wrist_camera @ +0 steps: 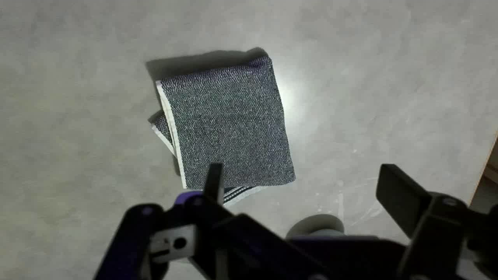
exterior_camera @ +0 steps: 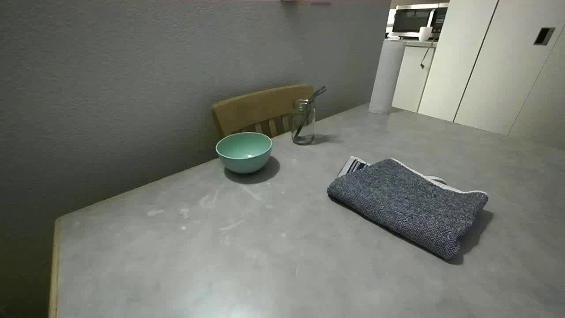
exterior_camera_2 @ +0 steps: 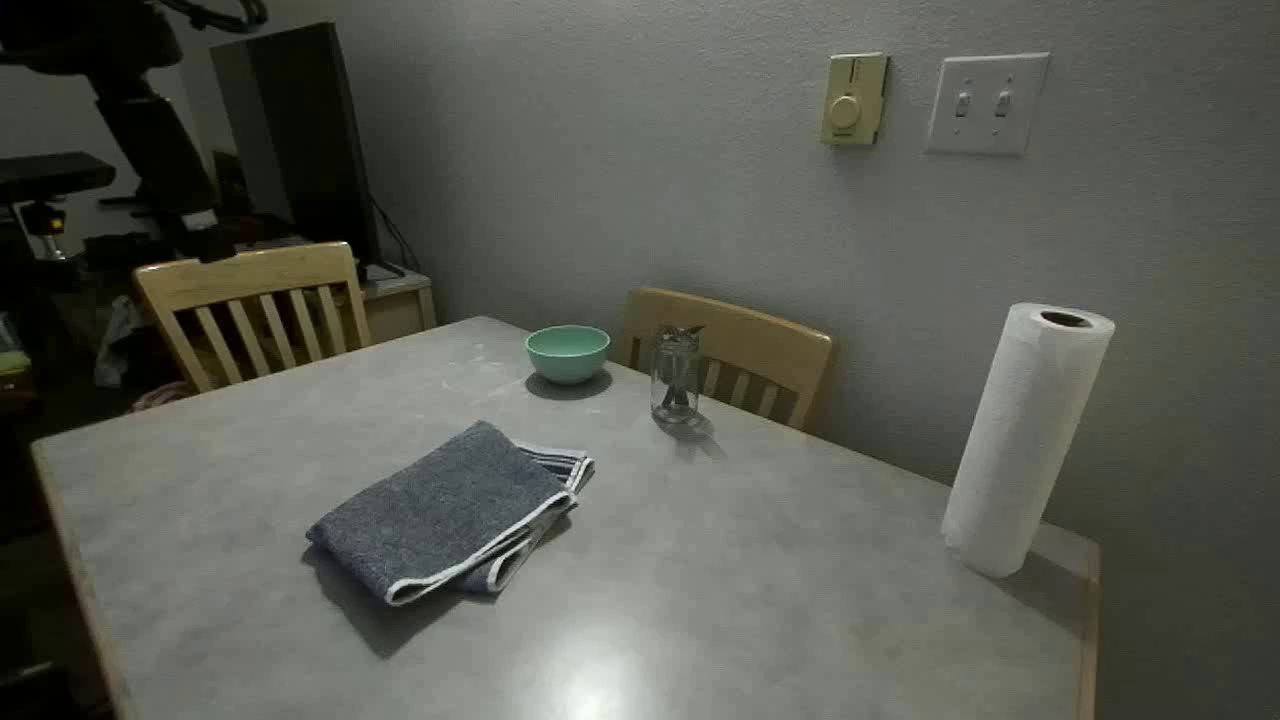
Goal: Unfold the grey towel on the table.
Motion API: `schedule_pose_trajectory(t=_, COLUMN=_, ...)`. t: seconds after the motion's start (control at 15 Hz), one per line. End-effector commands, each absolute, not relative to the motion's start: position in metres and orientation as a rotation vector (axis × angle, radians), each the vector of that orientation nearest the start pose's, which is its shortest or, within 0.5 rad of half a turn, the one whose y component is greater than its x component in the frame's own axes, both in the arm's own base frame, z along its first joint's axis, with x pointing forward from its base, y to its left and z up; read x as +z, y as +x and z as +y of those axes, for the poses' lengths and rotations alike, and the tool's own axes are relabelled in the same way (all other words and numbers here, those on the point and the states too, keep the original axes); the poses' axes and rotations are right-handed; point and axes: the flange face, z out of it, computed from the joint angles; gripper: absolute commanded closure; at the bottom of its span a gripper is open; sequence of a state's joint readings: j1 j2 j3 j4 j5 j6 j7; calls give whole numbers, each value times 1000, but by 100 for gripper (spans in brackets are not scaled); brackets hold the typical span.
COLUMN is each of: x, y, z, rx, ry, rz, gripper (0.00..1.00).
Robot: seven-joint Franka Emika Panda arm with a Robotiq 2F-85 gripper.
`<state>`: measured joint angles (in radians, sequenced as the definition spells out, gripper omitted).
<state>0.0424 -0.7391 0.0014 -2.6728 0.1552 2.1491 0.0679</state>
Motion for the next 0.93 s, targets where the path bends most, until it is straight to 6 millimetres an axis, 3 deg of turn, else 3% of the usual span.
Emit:
schedule_pose_trajectory(t=0.0, x=479, y=345, z=21, rx=-308, ry=-2973, rz=142, gripper=0)
schedule_pose_trajectory(t=0.33, x=467, y=350, z=12, rx=-302, ry=-2969, rz=179, gripper=0)
schedule_pose_trajectory(t=0.87, x=422, y=364, z=-18, rx=-225, ry=-2875, rz=245, gripper=0)
